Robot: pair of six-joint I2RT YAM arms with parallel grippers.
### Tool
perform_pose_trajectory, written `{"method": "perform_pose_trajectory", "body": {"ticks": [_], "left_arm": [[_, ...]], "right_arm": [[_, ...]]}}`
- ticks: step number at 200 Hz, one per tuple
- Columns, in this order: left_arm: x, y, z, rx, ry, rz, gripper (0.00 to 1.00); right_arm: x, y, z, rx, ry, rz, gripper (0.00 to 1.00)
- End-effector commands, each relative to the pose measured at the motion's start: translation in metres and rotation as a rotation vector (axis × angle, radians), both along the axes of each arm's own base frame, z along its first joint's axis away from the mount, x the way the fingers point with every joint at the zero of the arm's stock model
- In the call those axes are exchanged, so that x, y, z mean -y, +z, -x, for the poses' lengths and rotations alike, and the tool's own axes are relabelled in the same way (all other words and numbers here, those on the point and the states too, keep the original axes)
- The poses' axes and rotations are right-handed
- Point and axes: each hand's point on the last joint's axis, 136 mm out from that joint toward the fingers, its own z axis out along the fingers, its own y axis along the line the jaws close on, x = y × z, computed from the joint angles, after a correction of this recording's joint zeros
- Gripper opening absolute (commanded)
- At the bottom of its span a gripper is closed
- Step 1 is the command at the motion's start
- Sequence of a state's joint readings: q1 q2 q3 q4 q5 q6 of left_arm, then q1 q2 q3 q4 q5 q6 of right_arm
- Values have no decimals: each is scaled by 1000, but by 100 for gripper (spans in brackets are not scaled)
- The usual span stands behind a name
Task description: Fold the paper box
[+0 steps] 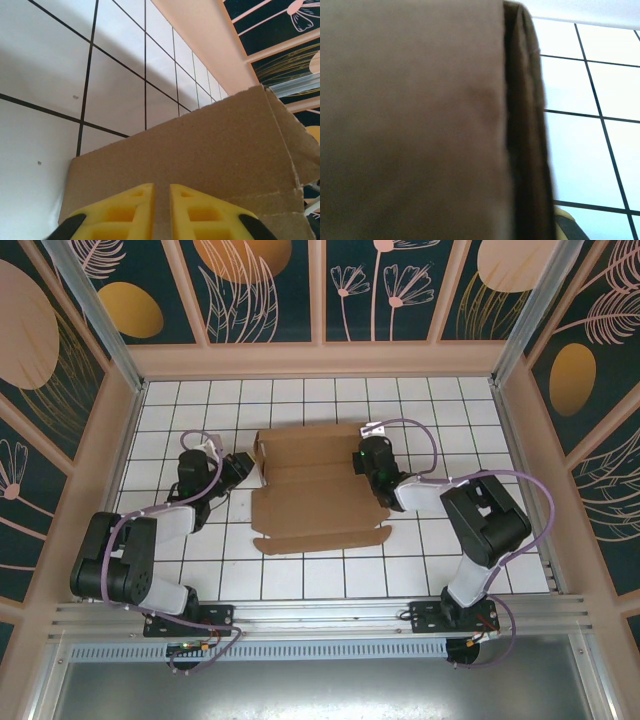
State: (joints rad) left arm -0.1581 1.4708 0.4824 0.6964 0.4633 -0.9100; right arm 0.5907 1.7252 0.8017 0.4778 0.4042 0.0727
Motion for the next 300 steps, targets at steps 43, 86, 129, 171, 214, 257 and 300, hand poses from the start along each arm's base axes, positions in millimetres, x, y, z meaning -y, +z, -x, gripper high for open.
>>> {"method": "perform_pose_trajectory", "body": {"ticks": [43,86,129,171,214,257,300], "left_arm": [[-3,12,-11,94,-17,-185,32],[-1,-1,-1,46,-38,-247,33],[-4,-3,8,27,-37,-307,32],[2,1,6,34,-69,-335,32],[14,10,5,56,-110,-382,37],[12,7,-6,56,-117,-458,48],[23,13,-12,118,-192,-524,57]], "right_arm": [[-3,-13,7,-31,-3,10,0],[1,-13,5,-29,-20,27,0],[0,-13,2,-31,-21,27,0],[-1,-12,3,-30,-13,34,0],[-1,-13,3,-29,-6,46,0],[-3,-11,4,-23,9,46,0],[-3,-11,4,-24,17,52,0]]}}
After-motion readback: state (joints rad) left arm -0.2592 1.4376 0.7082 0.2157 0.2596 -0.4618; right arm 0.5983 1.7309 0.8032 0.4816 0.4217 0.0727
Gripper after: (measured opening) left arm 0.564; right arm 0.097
